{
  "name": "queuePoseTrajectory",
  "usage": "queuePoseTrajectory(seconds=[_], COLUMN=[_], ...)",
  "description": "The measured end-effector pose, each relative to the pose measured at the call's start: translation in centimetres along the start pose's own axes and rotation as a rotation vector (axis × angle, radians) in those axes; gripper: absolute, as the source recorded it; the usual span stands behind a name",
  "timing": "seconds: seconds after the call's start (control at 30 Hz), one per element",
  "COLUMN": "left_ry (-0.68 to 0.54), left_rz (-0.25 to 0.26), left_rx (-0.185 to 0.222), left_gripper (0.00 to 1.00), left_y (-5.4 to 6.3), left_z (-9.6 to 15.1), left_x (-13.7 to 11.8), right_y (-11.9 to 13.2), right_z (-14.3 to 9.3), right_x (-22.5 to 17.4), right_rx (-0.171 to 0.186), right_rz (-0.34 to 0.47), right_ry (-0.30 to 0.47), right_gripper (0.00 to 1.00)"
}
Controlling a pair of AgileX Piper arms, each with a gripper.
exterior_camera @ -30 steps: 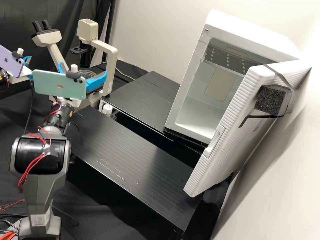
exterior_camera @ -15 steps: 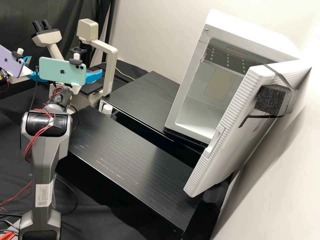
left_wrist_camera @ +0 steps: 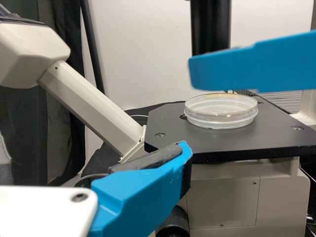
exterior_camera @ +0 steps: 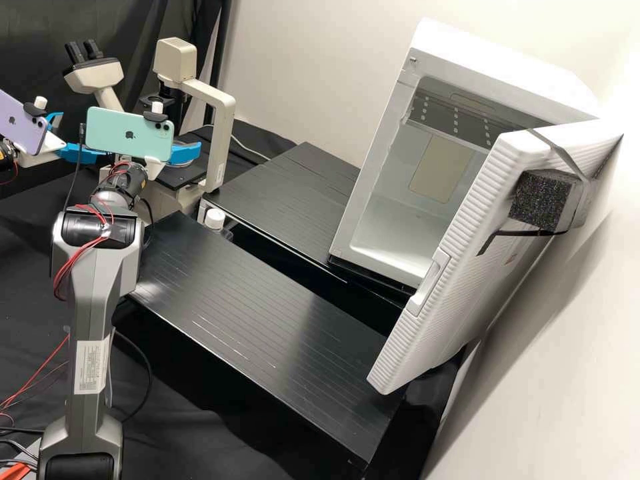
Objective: Move the petri dish to the bench.
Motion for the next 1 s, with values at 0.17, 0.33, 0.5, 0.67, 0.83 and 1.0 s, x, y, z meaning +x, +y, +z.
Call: queuePoseTrajectory(seconds=[0.17,0.33,0.5,0.67,0.83,1.0], left_ry=[0.0,0.0,0.0,0.0,0.0,0.0], left_rz=[0.0,0.0,0.0,0.0,0.0,0.0], left_rx=[0.0,0.0,0.0,0.0,0.0,0.0], left_gripper=[1.0,1.0,1.0,1.0,1.0,1.0], left_y=[0.0,0.0,0.0,0.0,0.0,0.0], left_z=[0.0,0.0,0.0,0.0,0.0,0.0], left_x=[0.0,0.0,0.0,0.0,0.0,0.0], right_y=[-0.6,-1.3,-2.3,-3.0,-3.6,-4.4], right_z=[0.1,0.5,1.3,1.5,1.8,1.9], right_x=[1.4,2.3,2.7,2.8,2.8,3.5], right_rx=[-0.005,0.001,0.017,0.052,0.08,0.068], right_rz=[-0.016,-0.026,-0.044,-0.024,-0.011,-0.008], right_ry=[-0.031,-0.056,-0.085,-0.104,-0.117,-0.122], right_gripper=[1.0,1.0,1.0,1.0,1.0,1.0])
